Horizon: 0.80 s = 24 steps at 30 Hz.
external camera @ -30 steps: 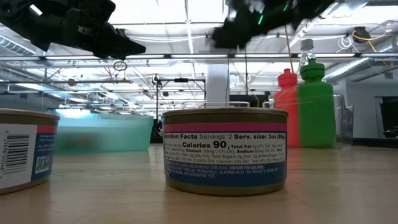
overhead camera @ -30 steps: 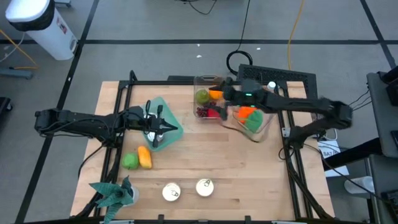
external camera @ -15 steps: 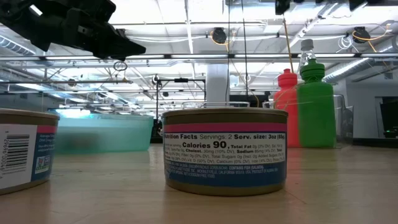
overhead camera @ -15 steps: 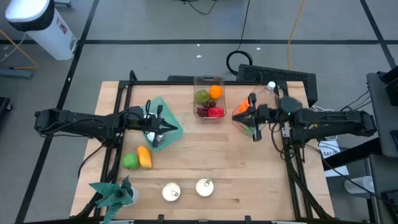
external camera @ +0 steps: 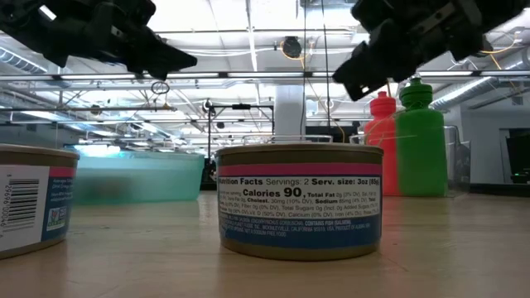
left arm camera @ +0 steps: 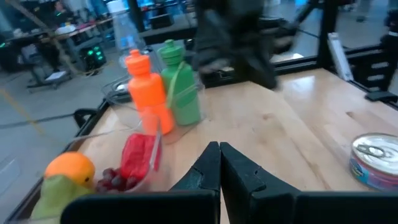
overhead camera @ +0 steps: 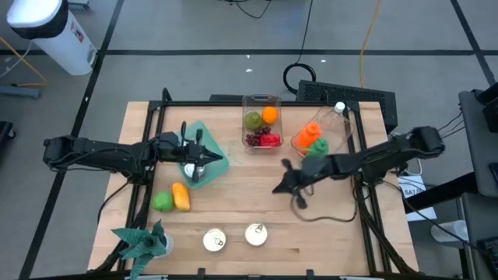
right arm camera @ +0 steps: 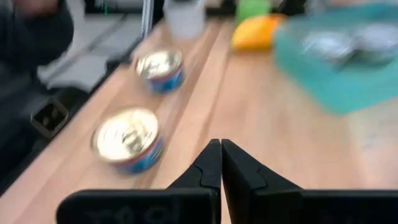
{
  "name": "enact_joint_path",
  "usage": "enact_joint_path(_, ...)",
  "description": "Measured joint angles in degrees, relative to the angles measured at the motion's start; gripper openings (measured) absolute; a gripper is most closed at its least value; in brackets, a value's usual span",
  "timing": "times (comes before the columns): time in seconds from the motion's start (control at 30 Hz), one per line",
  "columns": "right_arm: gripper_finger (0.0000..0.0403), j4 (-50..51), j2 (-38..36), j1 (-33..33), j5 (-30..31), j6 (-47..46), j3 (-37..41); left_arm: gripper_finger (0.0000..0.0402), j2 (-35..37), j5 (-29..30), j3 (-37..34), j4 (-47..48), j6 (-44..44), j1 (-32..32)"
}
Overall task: Pick & Place Food Item
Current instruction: Put the right blue pink tuna can into the green bin
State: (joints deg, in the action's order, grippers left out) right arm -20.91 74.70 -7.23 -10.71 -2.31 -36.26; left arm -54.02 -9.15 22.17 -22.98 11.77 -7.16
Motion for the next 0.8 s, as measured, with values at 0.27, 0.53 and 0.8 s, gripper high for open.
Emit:
enact_joint_path(0.27,0.0001,16.3,14.1,-3.9,-0.7,0.1,-16.6,0.0003,0.0,2.7,0.0,0.0,-5.1,-3.0)
enact_joint_path(0.53,0.0000,20.6,24.4,-4.4,-17.0,-0.3,-28.4,0.0003,0.0,2.7,0.0,1.4,-6.3,-5.5)
enact_joint_path(0.8,0.0000,24.6,30.9,-4.7,-23.4,3.8,-35.0,0.0003,0.0,2.7,0.0,0.9,-6.4,-6.0)
